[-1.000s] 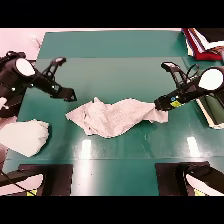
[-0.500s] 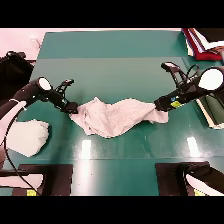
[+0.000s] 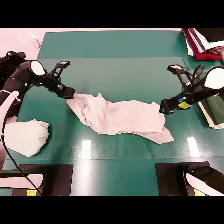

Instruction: Fold the shirts.

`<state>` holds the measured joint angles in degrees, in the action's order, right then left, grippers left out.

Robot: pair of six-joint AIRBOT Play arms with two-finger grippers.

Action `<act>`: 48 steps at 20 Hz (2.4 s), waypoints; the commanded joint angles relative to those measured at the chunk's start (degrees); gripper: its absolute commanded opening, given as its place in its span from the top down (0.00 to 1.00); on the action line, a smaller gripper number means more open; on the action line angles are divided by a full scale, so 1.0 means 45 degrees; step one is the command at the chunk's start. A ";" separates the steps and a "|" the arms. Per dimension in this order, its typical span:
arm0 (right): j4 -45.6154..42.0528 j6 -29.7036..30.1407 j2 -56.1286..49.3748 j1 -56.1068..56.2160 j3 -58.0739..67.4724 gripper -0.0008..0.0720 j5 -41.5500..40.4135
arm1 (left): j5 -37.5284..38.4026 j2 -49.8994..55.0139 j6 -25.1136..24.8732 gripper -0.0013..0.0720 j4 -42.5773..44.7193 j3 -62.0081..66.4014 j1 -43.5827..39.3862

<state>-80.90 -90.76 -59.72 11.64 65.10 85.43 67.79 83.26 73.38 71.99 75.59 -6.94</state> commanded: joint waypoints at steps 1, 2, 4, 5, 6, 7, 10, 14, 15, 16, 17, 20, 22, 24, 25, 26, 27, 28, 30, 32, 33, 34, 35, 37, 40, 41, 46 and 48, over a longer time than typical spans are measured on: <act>0.1112 0.1093 -0.1146 -0.1831 -0.0005 0.20 -0.0636 | 0.0117 -0.0039 0.0015 0.95 -0.0301 0.0476 -0.0010; 0.0947 0.1103 -0.1758 -0.2351 -0.0005 0.20 -0.0840 | 0.0185 -0.0039 0.0015 0.95 -0.0379 0.0476 -0.0010; 0.1098 0.1243 -0.2880 -0.3313 -0.0005 0.20 -0.1321 | 0.0272 -0.0039 0.0019 0.95 -0.0384 0.0476 -0.0010; 0.1093 0.1326 -0.3385 -0.3541 -0.0005 0.20 -0.1472 | 0.0267 -0.0039 0.0024 0.95 -0.0393 0.0471 -0.0010; 0.1088 0.1477 -0.3934 -0.3585 -0.0005 0.20 -0.1515 | 0.0257 -0.0039 0.0024 0.95 -0.0432 0.0476 -0.0010; 0.1073 0.1647 -0.4410 -0.3521 -0.0005 0.20 -0.1549 | 0.0248 -0.0039 0.0024 0.95 -0.0476 0.0476 -0.0010; 0.1151 0.1622 -0.5629 -0.3084 0.0000 0.20 -0.2288 | 0.0253 -0.0039 0.0024 0.95 -0.0588 0.0476 -0.0010; 0.2059 0.1627 -0.6742 -0.2268 0.0010 0.26 -0.3128 | 0.0296 -0.0039 0.0024 0.95 -0.0656 0.0476 -0.0010; 0.2050 0.1632 -0.6839 -0.2089 0.0010 0.43 -0.3381 | 0.0325 -0.0039 0.0024 0.95 -0.0661 0.0476 -0.0010; 0.2055 0.1627 -0.6819 -0.1899 0.0010 0.75 -0.3755 | 0.0355 -0.0039 0.0024 0.95 -0.0656 0.0476 -0.0010; 0.2050 0.1632 -0.6654 -0.1773 0.0015 0.97 -0.4041 | 0.0427 -0.0049 0.0029 0.95 -0.0656 0.0510 -0.0010; 0.1904 0.1846 -0.4954 -0.1768 0.0393 0.97 -0.4639 | 0.0738 -0.0806 0.0408 0.95 -0.0170 0.1462 -0.0010; 0.1617 0.2025 -0.3249 -0.1991 0.1486 0.97 -0.4143 | 0.0719 -0.2064 0.0709 0.95 0.0413 0.2919 -0.0010; 0.1651 0.2045 -0.1443 -0.2302 0.2943 0.97 -0.3614 | 0.0685 -0.3609 0.1030 0.95 0.0733 0.4809 -0.0010; 0.1651 0.2045 -0.0544 -0.2438 0.3716 0.97 -0.3385 | 0.0675 -0.4367 0.1030 0.95 0.0738 0.5877 -0.0010; 0.1651 0.2040 0.0228 -0.2511 0.4405 0.97 -0.3181 | 0.0690 -0.5032 0.1035 0.95 0.0738 0.6863 -0.0010; 0.1647 0.2035 0.1005 -0.2613 0.5071 0.97 -0.2943 | 0.0690 -0.5697 0.1083 0.95 0.0724 0.7859 -0.0010; 0.1617 0.1938 0.1656 -0.2633 0.5605 0.97 -0.2744 | 0.0699 -0.6237 0.1209 0.95 0.0729 0.8709 -0.0010; 0.1608 0.1676 0.2686 -0.2633 0.6620 0.97 -0.2341 | 0.0466 -0.7169 0.1311 0.95 0.0767 0.9957 -0.0010; 0.1579 0.1205 0.3332 -0.2633 0.7538 0.97 -0.2157 | -0.0287 -0.7941 0.1307 0.95 0.0772 1.0122 -0.0010; 0.1394 0.0967 0.3521 -0.2633 0.8014 0.97 -0.2137 | -0.0597 -0.8111 0.1307 0.95 0.0777 1.0171 -0.0010; 0.1107 0.0670 0.3570 -0.2628 0.8466 0.97 -0.1977 | -0.0651 -0.8106 0.1297 0.95 0.0772 1.0506 -0.0010; 0.0855 0.0374 0.3502 -0.2633 0.8986 0.97 -0.1525 | -0.0918 -0.8058 0.1253 0.95 0.0777 1.0622 -0.0010; 0.0607 0.0058 0.3002 -0.2628 0.9918 0.97 -0.0306 | -0.1418 -0.7917 0.1229 0.95 0.0879 1.0593 -0.0010; 0.0627 -0.0277 0.1569 -0.2628 1.0608 0.97 0.1161 | -0.1015 -0.6805 0.1010 0.95 0.1273 1.0122 -0.0010; 0.0636 -0.0311 0.1010 -0.2628 1.0462 0.97 0.1545 | -0.0743 -0.6324 0.1015 0.95 0.1287 0.9704 -0.0010; 0.0593 -0.0272 -0.1719 -0.2633 0.6892 0.97 0.1511 | 0.1681 -0.2200 0.1010 0.95 0.0588 0.7684 -0.0010; 0.0665 -0.0170 -0.2973 -0.2628 0.5532 0.97 0.0403 | 0.2123 -0.0049 0.0952 0.95 0.0131 0.7427 -0.0010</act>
<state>-78.30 -91.81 -66.24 -0.16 97.56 90.56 72.01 71.81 78.08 75.55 111.74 -6.94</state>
